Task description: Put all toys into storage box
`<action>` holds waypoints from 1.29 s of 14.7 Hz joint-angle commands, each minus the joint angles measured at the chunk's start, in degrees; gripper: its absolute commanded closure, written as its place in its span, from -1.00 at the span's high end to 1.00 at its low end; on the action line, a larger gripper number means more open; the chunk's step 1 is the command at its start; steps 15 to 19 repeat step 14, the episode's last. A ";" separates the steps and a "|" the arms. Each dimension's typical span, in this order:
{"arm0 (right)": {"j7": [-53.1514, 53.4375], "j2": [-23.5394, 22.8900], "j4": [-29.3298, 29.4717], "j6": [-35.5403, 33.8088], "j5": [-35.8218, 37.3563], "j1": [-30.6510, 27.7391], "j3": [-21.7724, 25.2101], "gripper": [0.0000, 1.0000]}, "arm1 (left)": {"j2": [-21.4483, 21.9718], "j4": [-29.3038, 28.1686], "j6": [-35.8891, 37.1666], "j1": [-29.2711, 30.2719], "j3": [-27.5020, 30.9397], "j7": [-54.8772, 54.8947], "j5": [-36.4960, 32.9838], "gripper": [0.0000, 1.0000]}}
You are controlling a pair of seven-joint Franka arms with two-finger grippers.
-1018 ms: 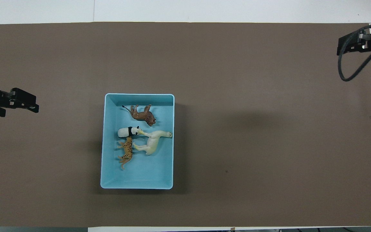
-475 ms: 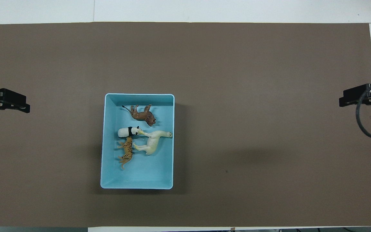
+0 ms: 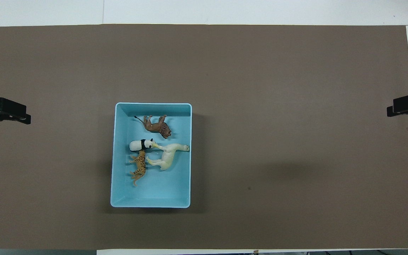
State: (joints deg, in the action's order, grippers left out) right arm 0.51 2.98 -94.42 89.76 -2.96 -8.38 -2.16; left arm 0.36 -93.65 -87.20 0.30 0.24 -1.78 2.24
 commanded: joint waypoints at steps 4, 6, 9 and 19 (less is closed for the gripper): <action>2.22 -0.69 2.22 -0.72 5.51 0.21 -0.48 1.00 | 0.34 0.49 1.06 -0.30 0.37 -0.16 0.66 1.00; 2.13 -1.30 3.10 -2.38 5.33 0.04 -0.48 1.00 | 0.34 0.49 1.06 -0.30 0.37 -0.16 0.66 1.00; 2.04 -1.22 3.10 -4.33 4.90 -0.32 -0.74 1.00 | 0.34 0.49 1.06 -0.30 0.37 -0.16 0.75 1.00; 2.22 -1.04 3.02 -4.42 3.75 -0.23 -0.48 1.00 | 0.34 0.49 1.06 -0.30 0.37 -0.16 0.75 1.00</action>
